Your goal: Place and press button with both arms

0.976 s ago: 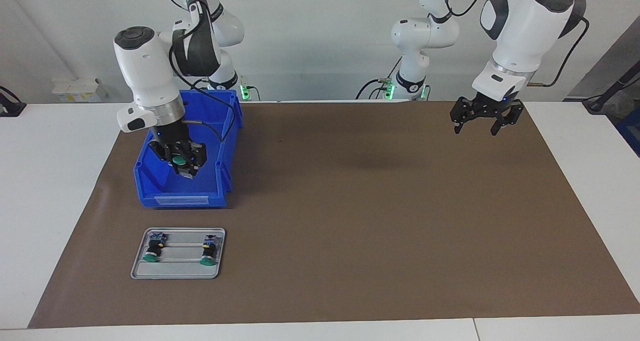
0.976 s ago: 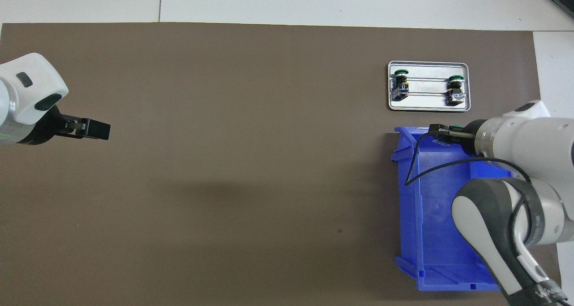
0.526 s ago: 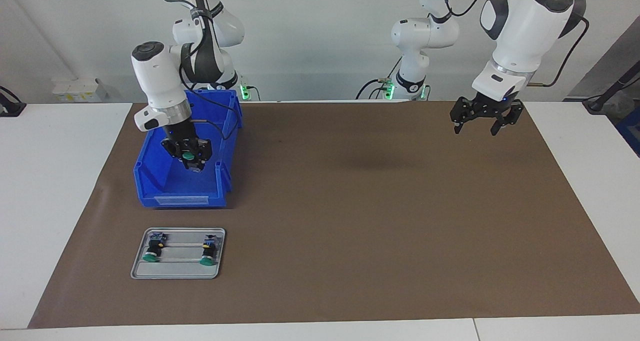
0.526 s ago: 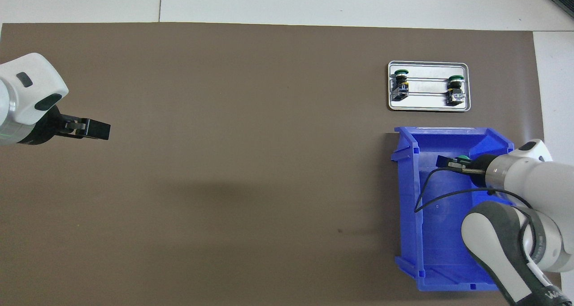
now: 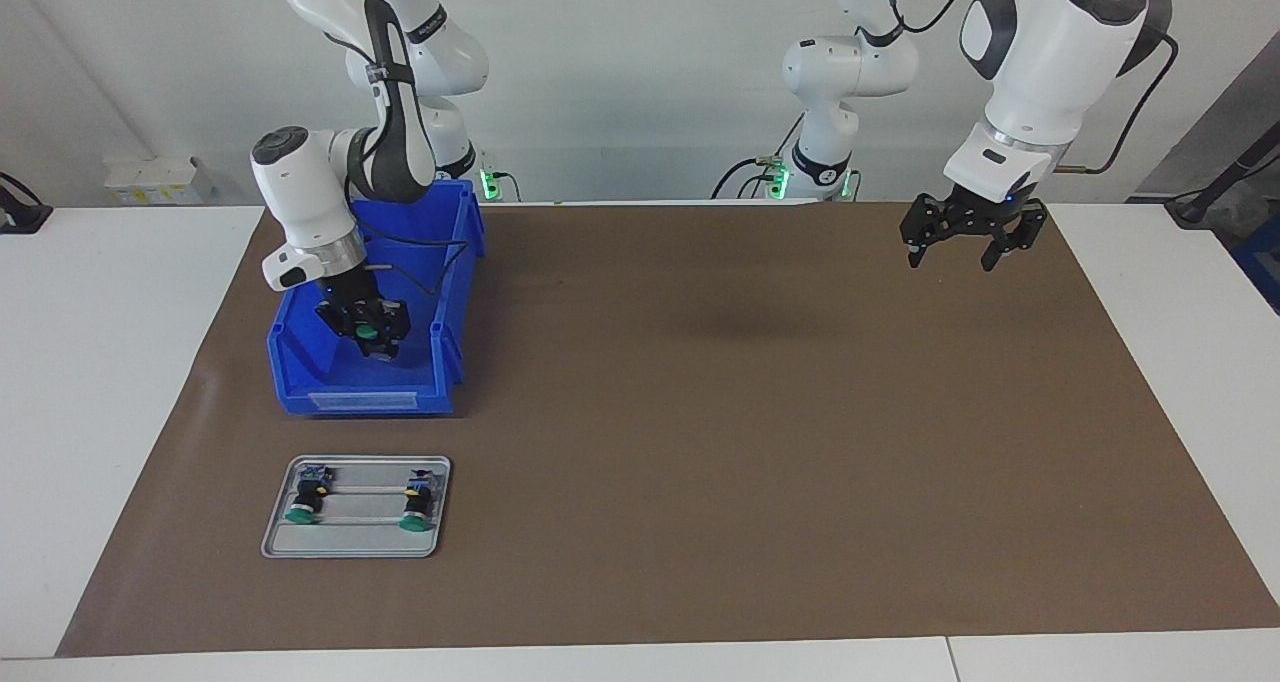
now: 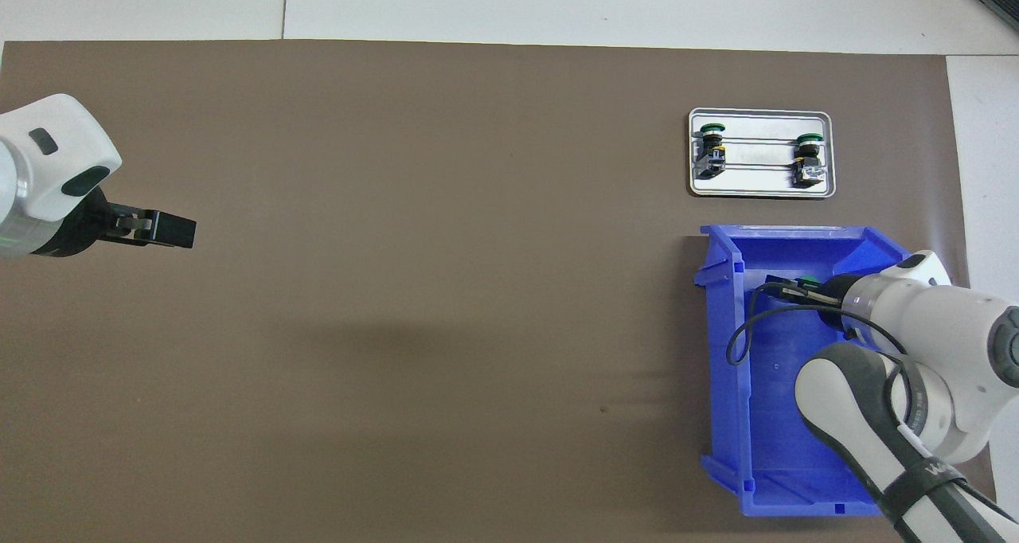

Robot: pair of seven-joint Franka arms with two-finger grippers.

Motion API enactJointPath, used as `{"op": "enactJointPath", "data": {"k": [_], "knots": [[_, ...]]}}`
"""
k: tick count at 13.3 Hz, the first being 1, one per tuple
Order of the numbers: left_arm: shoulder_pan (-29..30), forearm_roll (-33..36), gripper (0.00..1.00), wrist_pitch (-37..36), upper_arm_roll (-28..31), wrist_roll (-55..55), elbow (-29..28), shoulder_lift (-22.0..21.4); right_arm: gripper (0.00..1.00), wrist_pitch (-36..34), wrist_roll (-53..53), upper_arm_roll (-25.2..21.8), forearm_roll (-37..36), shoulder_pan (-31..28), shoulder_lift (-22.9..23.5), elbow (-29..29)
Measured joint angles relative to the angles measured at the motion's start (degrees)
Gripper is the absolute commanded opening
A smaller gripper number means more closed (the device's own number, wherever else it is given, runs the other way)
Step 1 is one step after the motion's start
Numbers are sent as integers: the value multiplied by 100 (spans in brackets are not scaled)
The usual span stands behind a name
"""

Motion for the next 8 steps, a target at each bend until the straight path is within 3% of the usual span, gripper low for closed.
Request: {"op": "enactJointPath", "data": {"k": [1,3,5,7,8], "knots": [[0,0,100,0,0,0,0,0,5,0,2,0,3,1,9,-8],[0,0,100,0,0,0,0,0,45,1,12,2,6,11,12,-47],[0,0,100,0,0,0,0,0,71,1,12,3,6,15,14,-76],[0,0,100,0,0,0,0,0,78,1,13,4,7,16,14,-86],[0,0,100,0,0,0,0,0,87,1,13,4,7,16,14,-86]]}}
